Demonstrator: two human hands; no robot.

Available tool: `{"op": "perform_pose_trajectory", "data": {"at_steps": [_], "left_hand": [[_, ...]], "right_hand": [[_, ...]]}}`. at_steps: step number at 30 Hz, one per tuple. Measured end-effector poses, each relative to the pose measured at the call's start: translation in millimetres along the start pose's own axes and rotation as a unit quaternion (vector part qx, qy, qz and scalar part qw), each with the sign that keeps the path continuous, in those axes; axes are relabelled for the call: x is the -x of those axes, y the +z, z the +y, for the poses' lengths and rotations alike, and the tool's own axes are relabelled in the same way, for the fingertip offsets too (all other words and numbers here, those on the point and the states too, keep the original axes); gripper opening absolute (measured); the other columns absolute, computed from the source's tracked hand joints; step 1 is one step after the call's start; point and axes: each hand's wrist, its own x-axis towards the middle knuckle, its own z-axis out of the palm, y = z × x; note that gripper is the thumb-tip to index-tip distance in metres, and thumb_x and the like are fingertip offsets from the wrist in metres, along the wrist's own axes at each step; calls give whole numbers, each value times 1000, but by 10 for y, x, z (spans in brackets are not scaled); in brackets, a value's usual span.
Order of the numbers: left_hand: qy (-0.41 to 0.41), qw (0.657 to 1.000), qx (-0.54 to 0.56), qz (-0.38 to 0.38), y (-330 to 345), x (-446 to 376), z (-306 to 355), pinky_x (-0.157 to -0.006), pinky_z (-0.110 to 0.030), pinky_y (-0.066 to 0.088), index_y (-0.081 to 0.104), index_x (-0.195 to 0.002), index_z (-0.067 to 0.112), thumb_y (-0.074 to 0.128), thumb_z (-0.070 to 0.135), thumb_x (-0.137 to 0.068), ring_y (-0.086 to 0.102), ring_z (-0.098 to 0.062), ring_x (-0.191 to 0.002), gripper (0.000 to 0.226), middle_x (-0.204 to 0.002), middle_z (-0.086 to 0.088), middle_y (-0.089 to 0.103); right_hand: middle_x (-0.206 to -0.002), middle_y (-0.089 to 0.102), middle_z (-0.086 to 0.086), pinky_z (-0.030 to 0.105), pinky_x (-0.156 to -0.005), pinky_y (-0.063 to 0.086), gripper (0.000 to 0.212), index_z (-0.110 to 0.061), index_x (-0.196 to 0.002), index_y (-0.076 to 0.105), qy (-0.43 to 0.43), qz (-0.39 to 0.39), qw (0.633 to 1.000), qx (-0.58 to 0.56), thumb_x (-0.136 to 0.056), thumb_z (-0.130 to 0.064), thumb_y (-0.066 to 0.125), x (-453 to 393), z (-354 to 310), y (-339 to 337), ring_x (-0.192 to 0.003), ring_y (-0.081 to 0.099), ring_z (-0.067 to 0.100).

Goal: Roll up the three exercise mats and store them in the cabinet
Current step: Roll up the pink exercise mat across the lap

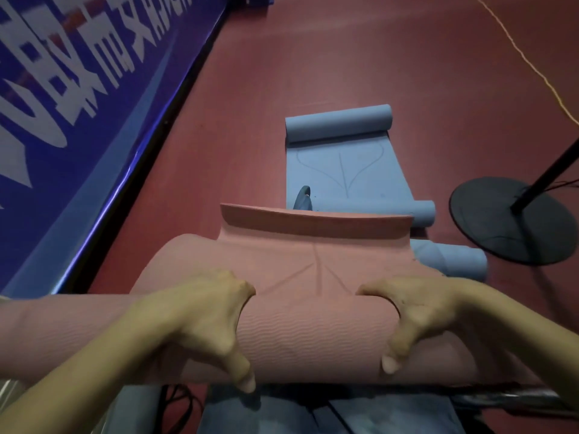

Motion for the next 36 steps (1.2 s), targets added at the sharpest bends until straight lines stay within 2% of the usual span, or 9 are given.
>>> {"op": "perform_pose_trajectory", "data": {"at_steps": [6, 9, 13, 18, 25, 28, 31, 33, 36], "left_hand": [[3, 998, 60, -22, -25, -113, -116, -74, -30, 58, 63, -95, 33, 86, 76, -25, 64, 0, -78, 86, -87, 18, 67], [45, 996, 65, -37, -30, -230, -209, -95, -26, 53, 58, -124, 39, 88, 75, -27, 60, 3, -105, 107, -117, 24, 63], [70, 983, 164, -49, -198, -405, -372, -114, -17, 30, 24, -158, 42, 97, 65, -30, 38, 10, -134, 149, -152, 28, 37], [96, 983, 158, -20, -384, -605, -402, -118, -31, 27, 14, -154, 59, 90, 77, -28, 32, 6, -138, 148, -148, 39, 33], [129, 973, 183, 48, -411, -712, -458, -113, -23, 29, 31, -150, 56, 94, 70, -39, 34, 15, -135, 129, -147, 37, 39], [132, 972, 151, 120, -403, -669, -509, -103, -19, 36, 44, -146, 48, 89, 77, -44, 43, 14, -126, 114, -137, 33, 49], [153, 956, 103, 227, -362, -633, -530, -90, -29, 53, 67, -123, 40, 74, 86, -60, 61, 6, -108, 79, -114, 26, 65], [146, 946, 48, 285, -343, -581, -451, -80, -37, 58, 77, -105, 35, 58, 85, -74, 69, -1, -95, 62, -102, 22, 72], [97, 956, -50, 272, -365, -436, -273, -80, -40, 58, 76, -107, 31, 41, 88, -77, 70, -13, -102, 73, -110, 17, 73]], "right_hand": [[-106, 51, -19, 18, -79, 43, 89, -37, -107, 46, -58, 134, 986, -78, -37, -61, 96, -7, 88, 165, -95, 49, 0], [-105, 51, -21, 31, -84, 49, 89, -37, -106, 49, -54, 190, 980, -37, -37, -78, 88, 38, 79, 191, -98, 52, 6], [-125, 52, -26, 37, -100, 46, 86, -45, -128, 53, -35, 234, 971, 30, -60, -97, 56, 111, 98, 136, -115, 49, -2], [-144, 51, -9, 36, -109, 38, 84, -25, -150, 44, -44, 270, 957, 101, -90, -80, 27, 23, 189, 284, -131, 47, 12], [-134, 59, 1, 35, -103, 37, 46, -12, -129, 59, -73, 446, 888, 79, -99, -43, 42, -159, 258, 667, -123, 57, 24], [-142, 59, 4, 33, -112, 32, 65, -9, -136, 59, -49, 443, 893, 58, -102, -58, 33, -172, 205, 651, -131, 55, 26], [-163, 35, 5, 41, -124, 20, 111, -12, -156, 37, 27, 339, 936, 91, -80, -92, 26, -180, 113, 518, -149, 32, 24], [-169, 17, 5, 41, -126, 13, 135, -13, -162, 17, 61, 266, 953, 130, -61, -102, 32, -229, 93, 411, -154, 18, 23], [-167, 17, -1, 36, -125, 17, 148, -20, -161, 7, 56, 231, 961, 144, -47, -97, 60, -313, 129, 317, -152, 20, 19]]}}
